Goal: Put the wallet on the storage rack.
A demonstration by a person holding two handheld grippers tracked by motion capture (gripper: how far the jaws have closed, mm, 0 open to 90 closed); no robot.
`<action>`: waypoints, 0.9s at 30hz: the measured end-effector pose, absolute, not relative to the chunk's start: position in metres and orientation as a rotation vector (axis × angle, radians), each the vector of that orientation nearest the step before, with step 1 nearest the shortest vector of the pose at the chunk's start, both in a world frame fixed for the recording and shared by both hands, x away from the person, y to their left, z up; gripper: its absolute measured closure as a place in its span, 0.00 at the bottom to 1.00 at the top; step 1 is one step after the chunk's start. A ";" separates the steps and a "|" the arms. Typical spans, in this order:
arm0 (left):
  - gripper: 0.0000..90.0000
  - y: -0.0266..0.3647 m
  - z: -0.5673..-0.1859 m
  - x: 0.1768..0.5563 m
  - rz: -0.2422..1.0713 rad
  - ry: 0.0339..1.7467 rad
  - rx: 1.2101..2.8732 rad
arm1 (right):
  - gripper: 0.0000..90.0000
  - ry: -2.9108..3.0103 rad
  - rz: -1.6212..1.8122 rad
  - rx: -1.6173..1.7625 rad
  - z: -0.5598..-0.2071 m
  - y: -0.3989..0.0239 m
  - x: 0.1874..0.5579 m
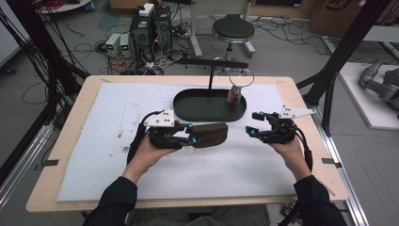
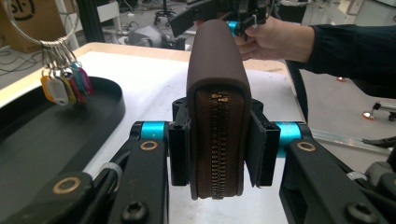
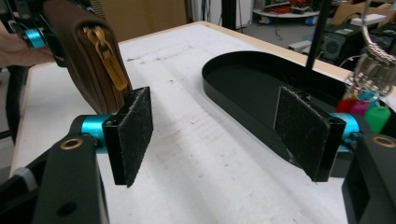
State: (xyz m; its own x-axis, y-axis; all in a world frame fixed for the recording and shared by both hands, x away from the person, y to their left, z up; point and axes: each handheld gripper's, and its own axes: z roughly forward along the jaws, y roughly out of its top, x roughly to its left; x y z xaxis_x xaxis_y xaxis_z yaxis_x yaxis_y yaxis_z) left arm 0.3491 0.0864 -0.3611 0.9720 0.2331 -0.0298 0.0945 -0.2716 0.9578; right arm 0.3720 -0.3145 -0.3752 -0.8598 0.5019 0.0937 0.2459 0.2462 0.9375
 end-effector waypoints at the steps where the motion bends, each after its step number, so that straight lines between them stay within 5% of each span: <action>1: 0.74 0.087 -0.360 0.350 0.141 0.242 1.846 | 0.32 2.289 1.651 0.714 -0.375 -0.315 0.372; 27: 0.74 0.094 -0.348 0.410 0.252 0.379 1.854 | 0.31 2.213 1.587 0.842 -0.378 -0.337 0.372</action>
State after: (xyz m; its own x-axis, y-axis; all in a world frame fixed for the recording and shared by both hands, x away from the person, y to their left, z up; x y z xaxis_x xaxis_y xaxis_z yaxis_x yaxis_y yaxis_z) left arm 0.4101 0.0940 -0.3476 0.9244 0.3811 -0.0168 0.1324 -0.2790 0.9511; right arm 0.3725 -0.3370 -0.3779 -0.7871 0.6088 0.0989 0.2891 0.2225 0.9311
